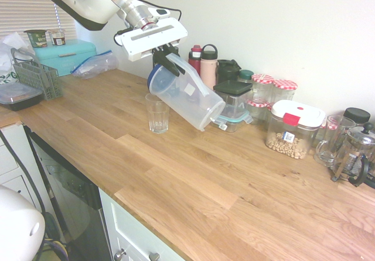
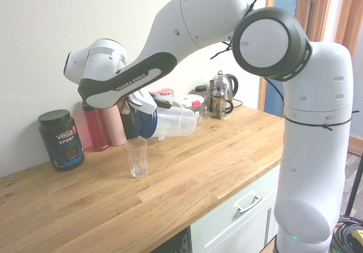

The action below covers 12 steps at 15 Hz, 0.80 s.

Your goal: Pour me some water

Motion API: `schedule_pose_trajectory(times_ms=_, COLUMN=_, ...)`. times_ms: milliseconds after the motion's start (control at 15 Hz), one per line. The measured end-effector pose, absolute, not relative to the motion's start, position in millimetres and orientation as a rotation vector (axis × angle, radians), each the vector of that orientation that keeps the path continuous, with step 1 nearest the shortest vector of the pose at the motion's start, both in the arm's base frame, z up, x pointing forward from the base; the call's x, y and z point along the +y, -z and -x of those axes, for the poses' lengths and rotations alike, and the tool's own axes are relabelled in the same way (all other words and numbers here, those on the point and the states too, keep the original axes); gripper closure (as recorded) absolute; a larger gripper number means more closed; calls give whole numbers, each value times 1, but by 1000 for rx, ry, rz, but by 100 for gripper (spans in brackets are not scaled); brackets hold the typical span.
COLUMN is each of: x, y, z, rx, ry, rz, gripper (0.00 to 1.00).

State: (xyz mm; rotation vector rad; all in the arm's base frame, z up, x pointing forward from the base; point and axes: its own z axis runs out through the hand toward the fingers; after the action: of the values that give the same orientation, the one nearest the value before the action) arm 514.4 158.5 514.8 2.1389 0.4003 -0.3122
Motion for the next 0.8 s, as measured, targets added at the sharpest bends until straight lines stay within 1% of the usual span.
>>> schedule_pose_trajectory(times_ms=133, x=157, y=-535, z=-508, rx=380, ry=280, rz=-2215, gripper=100)
schedule_pose_trajectory(times_ms=333, x=123, y=-604, z=-472, rx=283, ry=207, rz=-2394, gripper=100)
schedule_pose_trajectory(times_ms=467, x=80, y=-644, z=-443, rx=177, ry=144, rz=-2509, gripper=100)
schedule_pose_trajectory(times_ms=600, x=31, y=-668, z=-428, rx=48, ry=72, rz=-2596, gripper=100)
schedule_pose_trajectory(times_ms=800, x=-67, y=-684, z=-405, rx=-171, ry=13, rz=-2727, gripper=100)
